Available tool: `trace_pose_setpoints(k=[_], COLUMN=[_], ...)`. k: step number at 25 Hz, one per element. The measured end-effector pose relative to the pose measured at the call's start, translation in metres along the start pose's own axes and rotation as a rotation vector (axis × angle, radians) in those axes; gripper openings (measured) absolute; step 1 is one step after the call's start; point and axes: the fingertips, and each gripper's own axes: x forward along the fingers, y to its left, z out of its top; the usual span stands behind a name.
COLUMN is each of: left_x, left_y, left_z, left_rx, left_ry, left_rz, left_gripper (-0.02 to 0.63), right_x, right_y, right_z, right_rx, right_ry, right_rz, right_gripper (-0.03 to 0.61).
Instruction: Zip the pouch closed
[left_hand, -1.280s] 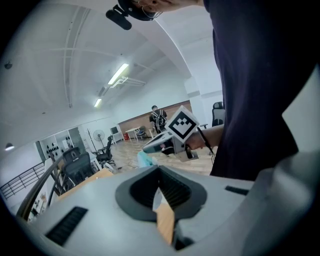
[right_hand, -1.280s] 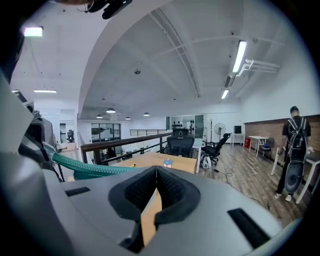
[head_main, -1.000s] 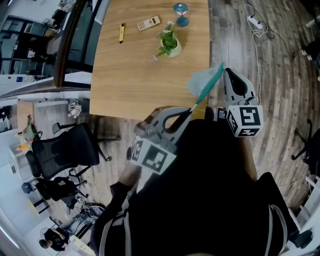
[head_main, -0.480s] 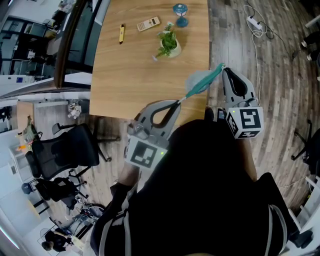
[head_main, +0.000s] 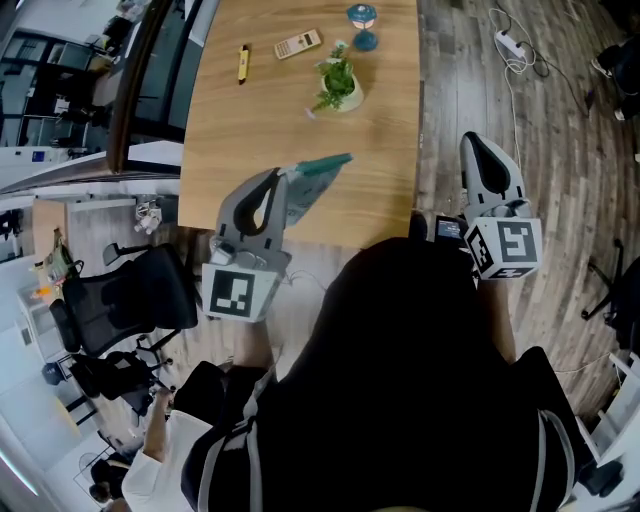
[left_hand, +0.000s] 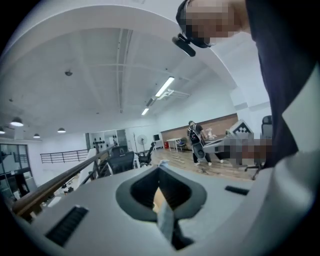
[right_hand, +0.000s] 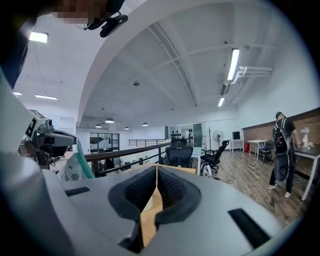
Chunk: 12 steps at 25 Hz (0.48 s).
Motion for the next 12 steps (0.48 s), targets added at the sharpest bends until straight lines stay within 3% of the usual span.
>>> trace_pose_setpoints(k=[5,12], left_x=[-0.011,-0.017], left_y=[0.025,0.029], left_z=[0.011,0.011], left_rx=[0.025,-0.034], left_ry=[-0.107,-0.133], left_rz=[0.123,0.178], left_gripper=[0.003,0.003], right_x=[-0.004,-0.006], right_y=[0.002,0.006], right_z=[0.010,0.015], right_rx=[-0.008,-0.019], right_ry=[-0.026,-0.037], right_rz=[0.008,0.021], right_gripper=[0.015,0.014])
